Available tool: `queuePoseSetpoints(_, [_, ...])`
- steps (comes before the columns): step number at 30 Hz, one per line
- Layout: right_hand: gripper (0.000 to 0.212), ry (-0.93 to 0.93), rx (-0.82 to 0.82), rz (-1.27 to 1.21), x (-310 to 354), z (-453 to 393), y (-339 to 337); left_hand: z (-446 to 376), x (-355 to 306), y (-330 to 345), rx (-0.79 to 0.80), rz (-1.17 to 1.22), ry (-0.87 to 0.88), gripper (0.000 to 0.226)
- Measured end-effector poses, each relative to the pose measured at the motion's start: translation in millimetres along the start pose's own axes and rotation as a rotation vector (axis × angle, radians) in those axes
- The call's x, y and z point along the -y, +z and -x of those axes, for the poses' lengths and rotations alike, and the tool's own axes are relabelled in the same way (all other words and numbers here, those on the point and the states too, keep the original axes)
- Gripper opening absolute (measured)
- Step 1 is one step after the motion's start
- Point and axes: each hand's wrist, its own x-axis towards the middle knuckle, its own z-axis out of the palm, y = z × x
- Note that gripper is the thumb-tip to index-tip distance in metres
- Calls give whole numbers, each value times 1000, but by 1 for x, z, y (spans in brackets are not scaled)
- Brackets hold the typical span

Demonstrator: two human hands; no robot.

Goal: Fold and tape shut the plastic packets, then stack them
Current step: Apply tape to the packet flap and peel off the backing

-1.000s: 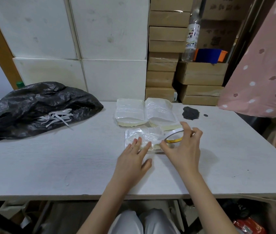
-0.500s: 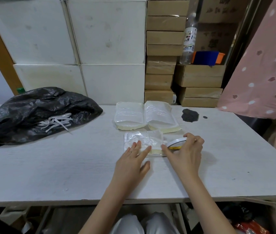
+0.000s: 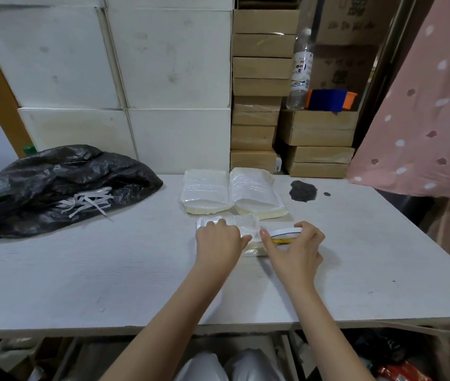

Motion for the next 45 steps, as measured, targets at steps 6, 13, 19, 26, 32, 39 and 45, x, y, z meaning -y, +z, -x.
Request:
queuePoseSetpoints(6, [72,-45,-73,58,-3,0,-1,-1,-19,5,22,63,-113,25])
queuePoseSetpoints(13, [73,-113,-77,333,5,0,5,-3,-17,22,-238,43,19,40])
queuePoseSetpoints(19, [73,-16,-32,169,-6,-3,-2,1,-7,55,-391,277,360,36])
queuePoseSetpoints(26, [27,-157,169,196,-35,-13,-25,-2,-5,60,-392,356,382,37])
queuePoseSetpoints(32, [19,-533,349,265,-20,-18,-26,-2,-8,60,-442,298,407,37])
queuePoseSetpoints(39, [12,-496,463,193,-12,-28,-20,-1,-9,67,-462,275,382,40])
queuePoseSetpoints(45, [5,-457,501,124,-16,-27,-12,-1,-10,71,-480,302,365,42])
